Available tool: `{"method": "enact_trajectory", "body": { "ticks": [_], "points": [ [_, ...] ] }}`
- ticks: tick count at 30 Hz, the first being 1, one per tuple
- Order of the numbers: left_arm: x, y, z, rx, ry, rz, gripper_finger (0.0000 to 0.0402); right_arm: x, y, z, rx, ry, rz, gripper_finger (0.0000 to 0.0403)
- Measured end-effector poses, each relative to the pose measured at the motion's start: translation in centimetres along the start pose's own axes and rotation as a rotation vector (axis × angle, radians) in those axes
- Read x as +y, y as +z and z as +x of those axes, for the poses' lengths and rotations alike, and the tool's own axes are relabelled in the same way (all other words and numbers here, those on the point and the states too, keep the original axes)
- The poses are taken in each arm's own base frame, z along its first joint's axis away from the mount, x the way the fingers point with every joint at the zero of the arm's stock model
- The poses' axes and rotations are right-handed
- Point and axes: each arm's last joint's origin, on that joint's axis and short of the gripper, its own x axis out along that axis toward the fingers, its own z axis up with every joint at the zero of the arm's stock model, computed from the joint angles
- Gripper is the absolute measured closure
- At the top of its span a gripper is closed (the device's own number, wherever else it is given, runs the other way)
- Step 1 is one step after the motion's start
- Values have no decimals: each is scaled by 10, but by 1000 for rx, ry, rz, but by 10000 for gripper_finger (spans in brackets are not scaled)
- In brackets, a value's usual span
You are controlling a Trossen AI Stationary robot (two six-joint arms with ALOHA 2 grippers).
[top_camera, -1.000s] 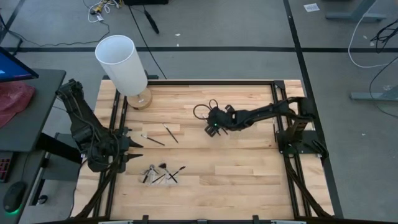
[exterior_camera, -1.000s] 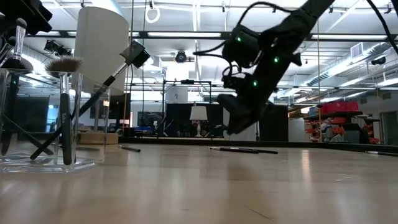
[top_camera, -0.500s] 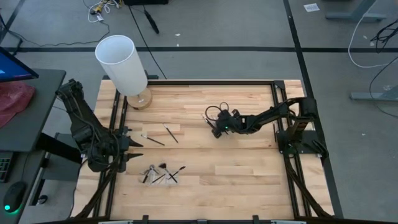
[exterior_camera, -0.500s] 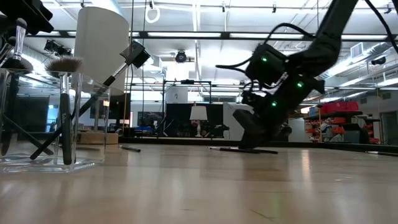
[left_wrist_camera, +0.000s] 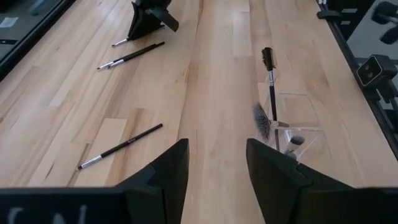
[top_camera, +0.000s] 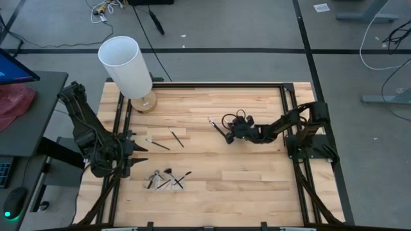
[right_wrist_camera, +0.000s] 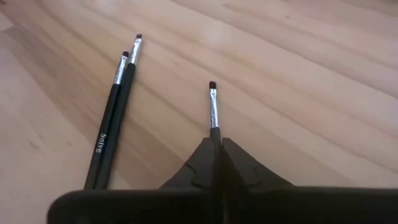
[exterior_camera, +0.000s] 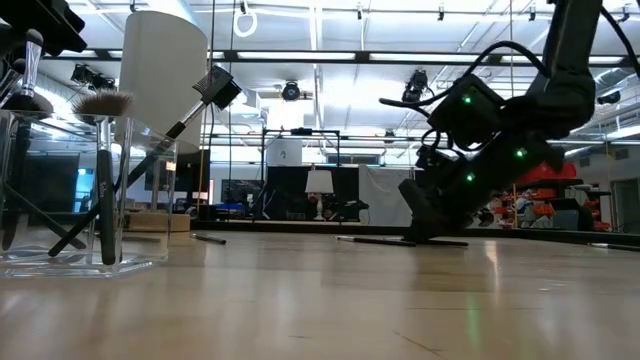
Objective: Put items in baskets/containers
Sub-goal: Put the eyeshadow brush into the transparent organizer
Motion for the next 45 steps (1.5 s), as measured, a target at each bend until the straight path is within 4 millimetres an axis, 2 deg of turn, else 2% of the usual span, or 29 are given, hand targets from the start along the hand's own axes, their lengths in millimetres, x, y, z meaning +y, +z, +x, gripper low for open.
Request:
{"method": "enact_trajectory", "body": {
  "ticks": [4,9,13,16,20,26,32,36,45],
  "points": [
    [0,0,0,-10,9,0,236,19,4,-10,-149,89,-3,397],
    [0,1,1,-41,43,6,236,47,25,-34,-429,248,83,397],
    [-4,1,4,-68,86,51,236,76,45,-61,-626,424,123,398],
    [-11,1,9,-89,112,104,236,106,63,-80,-718,549,96,398],
    [-29,5,18,-168,154,202,236,154,84,-104,-782,679,-47,398],
    [-58,11,35,-295,149,373,236,215,109,-125,-898,833,-238,396],
    [-66,20,48,-413,120,371,236,252,117,-125,-991,1006,-338,395],
    [-64,27,53,-506,7,335,236,267,115,-116,-998,1080,-363,394],
    [-60,41,55,-664,-174,307,236,273,109,-109,-963,1105,-332,394]
  ]
}}
